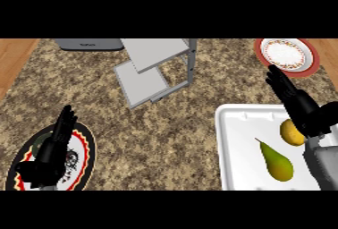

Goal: Pick the lemon from the tray and place it in the tiered shelf

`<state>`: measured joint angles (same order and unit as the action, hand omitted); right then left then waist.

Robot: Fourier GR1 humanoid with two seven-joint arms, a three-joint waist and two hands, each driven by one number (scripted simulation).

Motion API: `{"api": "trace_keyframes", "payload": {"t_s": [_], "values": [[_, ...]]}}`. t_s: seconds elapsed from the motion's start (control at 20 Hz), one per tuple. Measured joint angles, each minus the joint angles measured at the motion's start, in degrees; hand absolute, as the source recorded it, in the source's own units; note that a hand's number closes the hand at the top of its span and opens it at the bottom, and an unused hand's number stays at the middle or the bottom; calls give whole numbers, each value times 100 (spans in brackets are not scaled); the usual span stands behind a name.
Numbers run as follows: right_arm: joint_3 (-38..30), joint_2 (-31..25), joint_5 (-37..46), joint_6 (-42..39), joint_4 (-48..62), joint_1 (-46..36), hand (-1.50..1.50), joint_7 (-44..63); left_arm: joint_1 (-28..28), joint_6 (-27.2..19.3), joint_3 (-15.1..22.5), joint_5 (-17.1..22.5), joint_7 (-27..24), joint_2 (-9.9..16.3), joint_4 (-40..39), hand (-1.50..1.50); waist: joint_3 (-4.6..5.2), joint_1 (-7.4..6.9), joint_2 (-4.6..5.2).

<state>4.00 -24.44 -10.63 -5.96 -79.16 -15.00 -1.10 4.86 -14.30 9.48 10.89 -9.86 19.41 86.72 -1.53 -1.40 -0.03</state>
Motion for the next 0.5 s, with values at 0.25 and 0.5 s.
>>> {"api": "trace_keyframes", "payload": {"t_s": [0.25, 0.5], "values": [[-522, 224, 498, 1305, 350, -241, 150, -146, -26, 111, -257, 93, 434, 343, -19, 0, 105, 41, 24], [-1251, -120, 1499, 3271, 943, 91, -150, 258, 71, 179, -414, 207, 693, 515, -183, 0, 183, 293, 102]]}}
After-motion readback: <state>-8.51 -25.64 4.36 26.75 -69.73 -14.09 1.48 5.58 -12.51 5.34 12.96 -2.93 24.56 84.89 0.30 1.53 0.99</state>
